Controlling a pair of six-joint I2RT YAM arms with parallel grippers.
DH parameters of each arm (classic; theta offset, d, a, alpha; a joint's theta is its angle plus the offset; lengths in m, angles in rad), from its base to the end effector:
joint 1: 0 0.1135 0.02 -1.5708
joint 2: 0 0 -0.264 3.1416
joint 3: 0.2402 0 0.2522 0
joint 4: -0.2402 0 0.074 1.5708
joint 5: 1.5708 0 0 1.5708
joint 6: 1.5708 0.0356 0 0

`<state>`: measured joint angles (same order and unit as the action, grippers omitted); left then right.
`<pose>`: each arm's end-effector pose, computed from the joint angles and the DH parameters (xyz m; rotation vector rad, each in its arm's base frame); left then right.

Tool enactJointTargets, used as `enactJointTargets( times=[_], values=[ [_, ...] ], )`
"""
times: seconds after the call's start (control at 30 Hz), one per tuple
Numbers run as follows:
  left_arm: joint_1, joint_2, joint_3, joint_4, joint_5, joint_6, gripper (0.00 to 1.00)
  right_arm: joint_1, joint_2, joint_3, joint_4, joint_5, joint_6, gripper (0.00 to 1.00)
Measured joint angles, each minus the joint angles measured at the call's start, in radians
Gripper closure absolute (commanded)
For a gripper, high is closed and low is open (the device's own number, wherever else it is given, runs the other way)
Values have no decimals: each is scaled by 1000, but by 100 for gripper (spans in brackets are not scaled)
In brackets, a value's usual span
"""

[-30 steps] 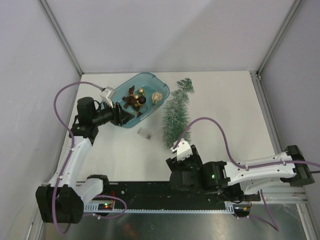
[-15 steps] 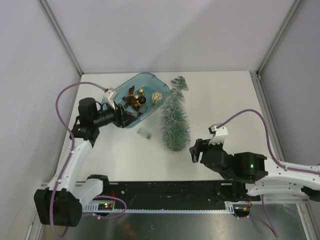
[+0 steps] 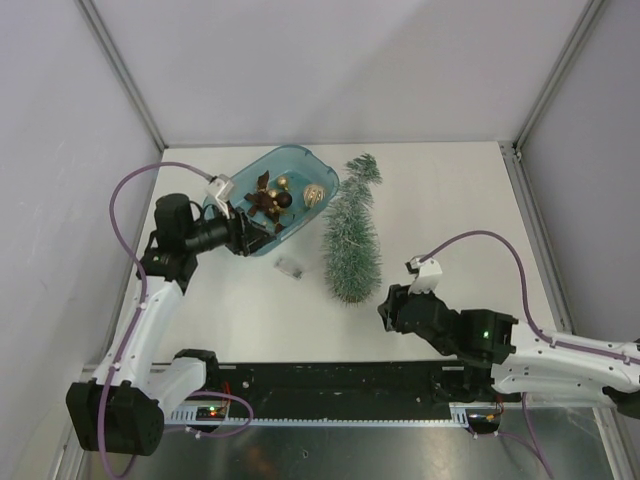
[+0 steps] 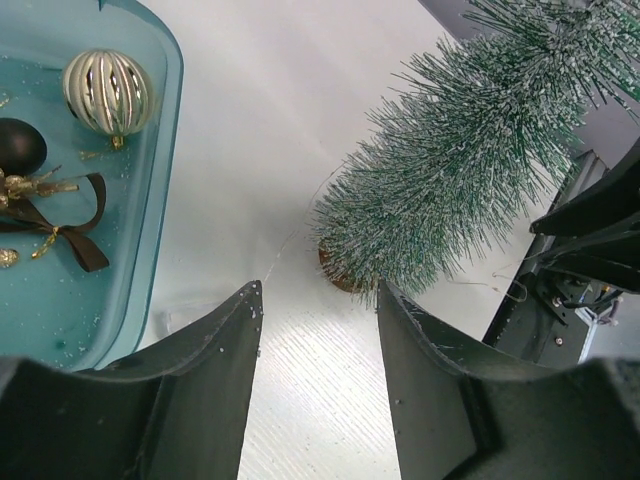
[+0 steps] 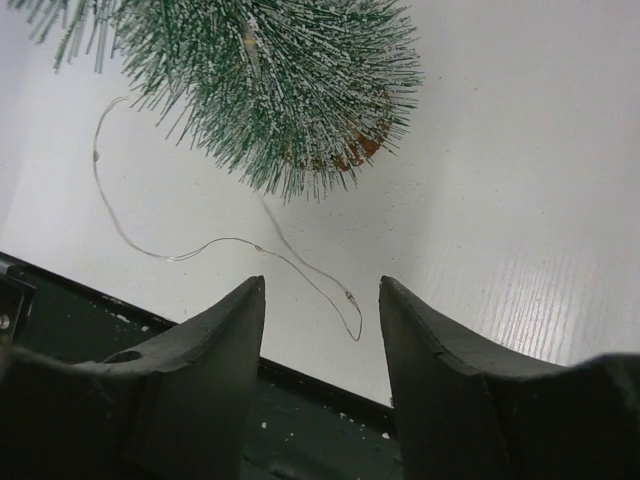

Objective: Decorate the small christmas tree

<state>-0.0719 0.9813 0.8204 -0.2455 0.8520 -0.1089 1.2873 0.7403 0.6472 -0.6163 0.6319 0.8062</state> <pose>0.2117 -0.0421 0.3144 0.5228 1.8759 -0.9542 0.0629 0.1405 0.2616 -0.1978 2.1572 0.5018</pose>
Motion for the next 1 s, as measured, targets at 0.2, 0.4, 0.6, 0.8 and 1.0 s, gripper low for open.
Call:
enactJointTargets(
  times=[0.2, 0.4, 0.6, 0.8, 1.0],
  values=[
    [0, 0, 22, -11, 10, -5, 46, -29, 0, -63, 80, -42, -30, 91],
    [0, 0, 25, -36, 39, -6, 46, 6, -24, -77, 84, -46, 6, 100],
    [-6, 0, 25, -97, 96, 24, 46, 206, -36, -79, 68, 9, 64, 100],
    [-13, -11, 26, -168, 179, 67, 46, 331, 74, -79, 149, 62, 39, 100],
    [-19, -39, 38, -215, 265, 103, 46, 341, 227, -32, 224, 87, -80, 100]
  ],
)
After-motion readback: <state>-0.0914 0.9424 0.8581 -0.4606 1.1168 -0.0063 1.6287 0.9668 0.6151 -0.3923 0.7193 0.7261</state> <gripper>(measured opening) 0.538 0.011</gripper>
